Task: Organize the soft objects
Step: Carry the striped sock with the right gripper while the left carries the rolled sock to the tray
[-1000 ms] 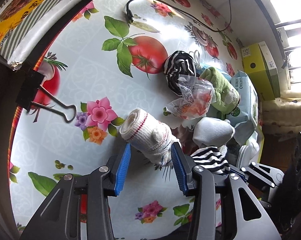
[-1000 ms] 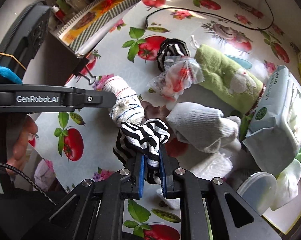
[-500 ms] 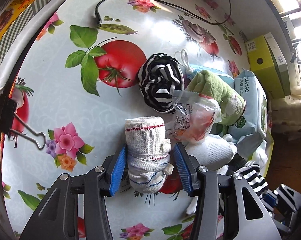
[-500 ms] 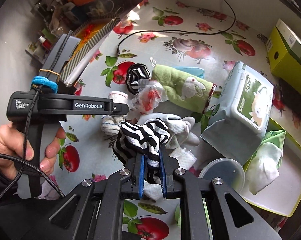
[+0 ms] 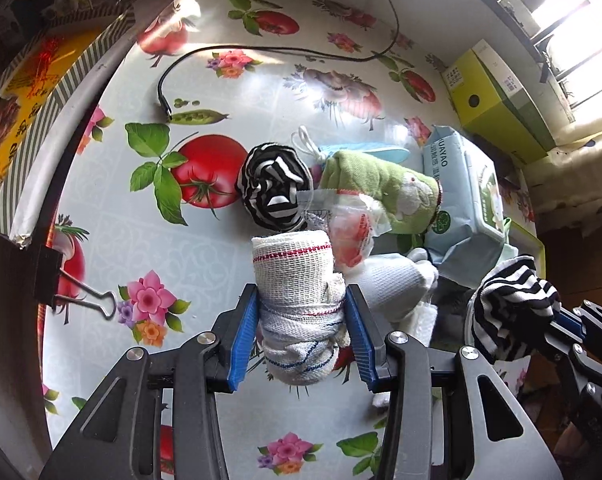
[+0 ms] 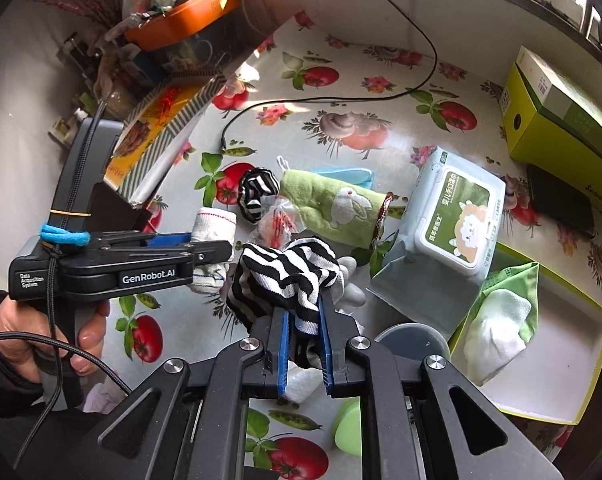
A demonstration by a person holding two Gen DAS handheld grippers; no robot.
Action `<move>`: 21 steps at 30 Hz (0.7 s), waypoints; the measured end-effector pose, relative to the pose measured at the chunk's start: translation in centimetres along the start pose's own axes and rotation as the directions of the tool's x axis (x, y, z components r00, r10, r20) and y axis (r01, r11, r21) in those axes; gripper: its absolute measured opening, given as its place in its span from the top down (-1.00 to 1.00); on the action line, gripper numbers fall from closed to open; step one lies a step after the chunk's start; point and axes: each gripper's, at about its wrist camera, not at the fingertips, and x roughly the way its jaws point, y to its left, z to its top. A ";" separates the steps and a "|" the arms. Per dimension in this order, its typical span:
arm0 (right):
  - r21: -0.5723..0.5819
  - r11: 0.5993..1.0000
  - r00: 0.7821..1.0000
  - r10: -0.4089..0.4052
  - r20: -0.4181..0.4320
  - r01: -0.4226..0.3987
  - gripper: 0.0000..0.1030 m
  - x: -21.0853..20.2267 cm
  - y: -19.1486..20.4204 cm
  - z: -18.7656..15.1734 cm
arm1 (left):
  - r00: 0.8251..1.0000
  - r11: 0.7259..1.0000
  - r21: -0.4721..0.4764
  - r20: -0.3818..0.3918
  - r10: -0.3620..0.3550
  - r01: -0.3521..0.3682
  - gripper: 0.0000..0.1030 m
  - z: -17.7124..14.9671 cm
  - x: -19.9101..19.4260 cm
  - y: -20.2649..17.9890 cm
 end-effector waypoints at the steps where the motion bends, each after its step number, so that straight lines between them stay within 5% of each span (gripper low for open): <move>1: 0.005 1.000 1.000 -0.001 0.008 0.001 0.76 -0.3 -0.2 0.0 | 1.000 1.000 0.008 0.008 0.000 0.000 0.15 0.0 -0.4 -0.2; 21: 0.172 0.985 0.991 -0.029 0.130 0.007 0.76 -5.9 -6.4 -2.9 | 0.996 0.980 0.199 0.083 0.008 -0.024 0.15 1.1 -4.0 -8.0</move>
